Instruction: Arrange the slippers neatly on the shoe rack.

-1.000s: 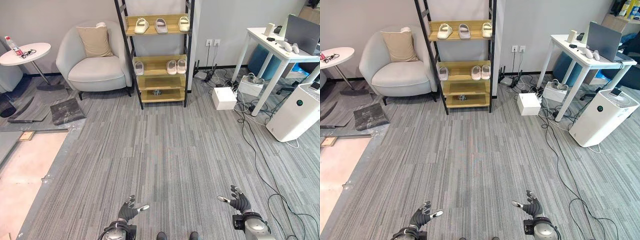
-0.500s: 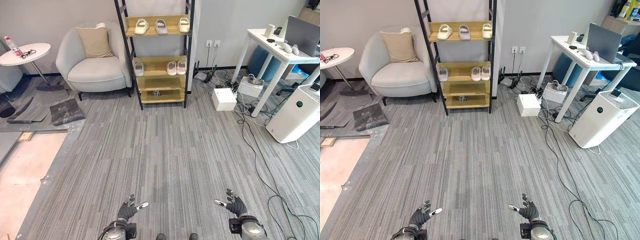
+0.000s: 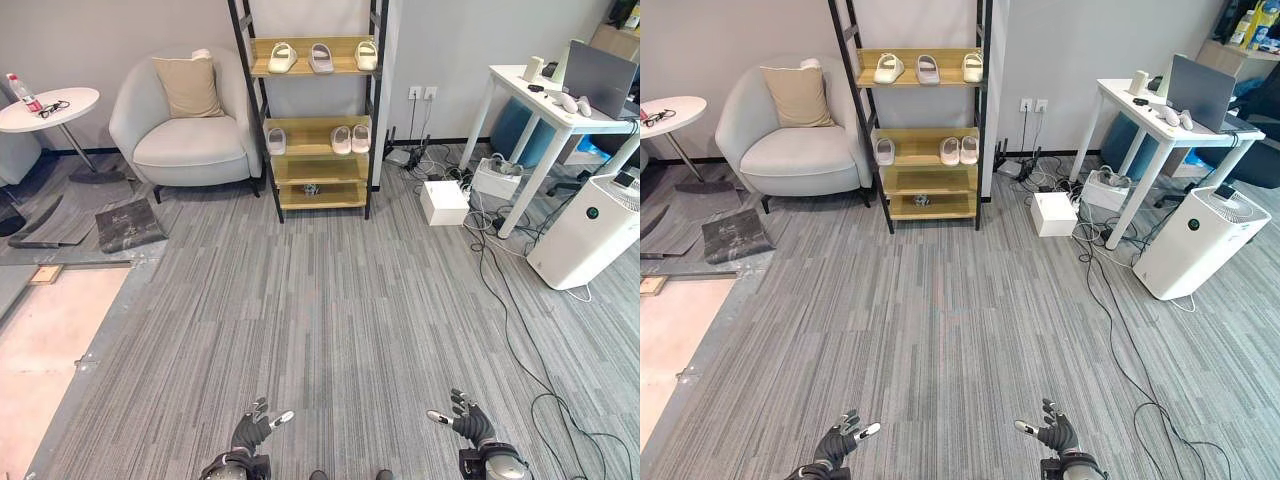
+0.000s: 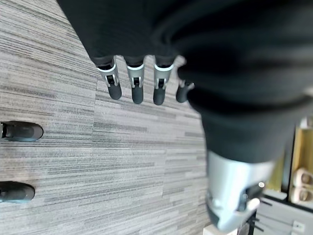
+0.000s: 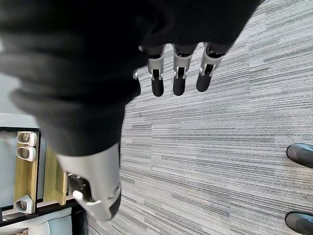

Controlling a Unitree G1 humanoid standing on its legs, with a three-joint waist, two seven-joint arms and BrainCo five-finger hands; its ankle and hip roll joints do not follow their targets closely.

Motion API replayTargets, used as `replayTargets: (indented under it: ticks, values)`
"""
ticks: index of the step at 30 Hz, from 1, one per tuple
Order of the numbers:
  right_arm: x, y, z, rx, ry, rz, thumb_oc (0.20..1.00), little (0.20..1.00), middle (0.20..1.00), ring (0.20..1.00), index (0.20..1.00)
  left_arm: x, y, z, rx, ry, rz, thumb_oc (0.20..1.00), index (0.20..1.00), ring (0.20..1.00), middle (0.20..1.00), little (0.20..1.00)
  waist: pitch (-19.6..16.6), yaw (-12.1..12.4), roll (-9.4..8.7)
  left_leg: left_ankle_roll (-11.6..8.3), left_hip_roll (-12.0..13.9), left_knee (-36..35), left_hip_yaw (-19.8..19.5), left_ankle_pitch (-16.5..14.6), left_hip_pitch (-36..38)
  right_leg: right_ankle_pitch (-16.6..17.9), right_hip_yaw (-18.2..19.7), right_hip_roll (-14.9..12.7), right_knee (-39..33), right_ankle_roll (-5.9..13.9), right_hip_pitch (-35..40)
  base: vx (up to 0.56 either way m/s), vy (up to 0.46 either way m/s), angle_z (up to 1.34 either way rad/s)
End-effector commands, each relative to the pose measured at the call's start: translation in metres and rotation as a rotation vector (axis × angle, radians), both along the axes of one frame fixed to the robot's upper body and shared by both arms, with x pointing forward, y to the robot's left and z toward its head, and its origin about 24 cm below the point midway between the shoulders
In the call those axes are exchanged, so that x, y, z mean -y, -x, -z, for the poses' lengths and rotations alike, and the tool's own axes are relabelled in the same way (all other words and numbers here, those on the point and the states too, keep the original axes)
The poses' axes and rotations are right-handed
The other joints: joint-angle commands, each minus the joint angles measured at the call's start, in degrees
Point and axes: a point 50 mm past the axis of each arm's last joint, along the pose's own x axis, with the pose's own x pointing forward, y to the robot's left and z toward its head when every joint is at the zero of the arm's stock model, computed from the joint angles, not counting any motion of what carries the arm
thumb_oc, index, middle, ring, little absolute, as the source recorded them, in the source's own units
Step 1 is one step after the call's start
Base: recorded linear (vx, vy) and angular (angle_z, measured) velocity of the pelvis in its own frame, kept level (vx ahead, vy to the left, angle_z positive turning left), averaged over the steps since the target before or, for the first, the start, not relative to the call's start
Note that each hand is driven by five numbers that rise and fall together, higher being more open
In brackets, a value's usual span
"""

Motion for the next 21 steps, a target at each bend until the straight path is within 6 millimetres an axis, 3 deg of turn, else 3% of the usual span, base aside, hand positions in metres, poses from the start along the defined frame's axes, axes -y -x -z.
replayTargets:
  ticks: [1,10,13,15,16,17,18,21]
  values:
    - [-0.009,-0.028,-0.014,0.101,-0.012,-0.042,1.000,1.000,1.000,1.000,1.000,-0.003,-0.027,-0.012,0.106,-0.010,-0.006,1.000,1.000,1.000,1.000,1.000,1.5,-0.4,-0.64,-2.91,1.2,-0.1,0.5,-3.1,1.3,-4.9,0.1,-3.4,0.1,4.99,2.2,-0.01,0.021,-0.05]
    - [-0.004,-0.033,-0.018,0.111,0.021,-0.062,1.000,1.000,1.000,1.000,1.000,-0.015,-0.019,-0.010,0.085,-0.032,-0.081,1.000,1.000,1.000,1.000,1.000,3.3,0.5,-1.83,-1.29,-0.1,-0.1,-0.3,-3.4,0.0,-3.9,0.5,-4.4,0.8,5.63,0.9,0.00,0.067,-0.04]
    - [-0.002,-0.035,-0.020,0.120,0.029,-0.065,1.000,1.000,1.000,1.000,1.000,-0.019,-0.020,-0.011,0.088,-0.056,-0.076,1.000,1.000,1.000,1.000,1.000,3.8,0.7,-2.06,-0.60,-0.5,0.2,-0.3,-3.5,-0.5,-4.5,1.0,-5.0,4.7,6.11,-1.2,-0.02,0.102,-0.01]
    - [-0.004,-0.041,-0.023,0.141,0.023,-0.063,1.000,1.000,1.000,1.000,1.000,-0.027,-0.022,-0.013,0.091,-0.085,-0.093,1.000,1.000,1.000,1.000,1.000,5.3,0.7,-2.04,0.60,-0.8,0.5,0.0,-4.0,-0.5,-4.4,1.7,-6.5,13.7,7.54,-6.0,-0.04,0.169,-0.12]
    - [-0.004,-0.041,-0.023,0.141,0.023,-0.064,1.000,1.000,1.000,1.000,1.000,-0.027,-0.022,-0.013,0.091,-0.085,-0.093,1.000,1.000,1.000,1.000,1.000,5.3,0.7,-2.07,0.63,-0.8,0.5,0.1,-4.0,-0.5,-4.5,1.8,-6.6,13.9,7.56,-6.2,-0.02,0.226,-0.26]
    - [-0.005,-0.044,-0.025,0.150,0.017,-0.062,1.000,1.000,1.000,1.000,1.000,-0.029,-0.023,-0.013,0.092,-0.087,-0.106,1.000,1.000,1.000,1.000,1.000,6.4,0.4,-1.82,1.30,-1.0,0.4,0.5,-4.4,0.4,-1.7,1.7,-7.9,20.4,8.70,-9.3,0.04,0.149,-0.27]
    - [-0.006,-0.045,-0.026,0.157,0.016,-0.062,1.000,1.000,1.000,1.000,1.000,-0.030,-0.024,-0.014,0.097,-0.087,-0.112,1.000,1.000,1.000,1.000,1.000,6.7,0.3,-1.64,1.39,-1.0,0.3,0.6,-4.6,1.0,-1.2,2.0,-8.0,22.9,8.77,-10.3,0.10,0.175,-0.31]
    - [-0.005,-0.045,-0.026,0.160,0.009,-0.048,1.000,1.000,1.000,1.000,1.000,-0.032,-0.030,-0.018,0.126,-0.081,-0.123,1.000,1.000,1.000,1.000,1.000,7.2,-0.3,-1.75,1.03,-1.3,-0.1,0.7,-5.8,3.1,-0.3,0.1,-9.2,20.7,7.99,-13.2,0.17,0.049,-0.07]
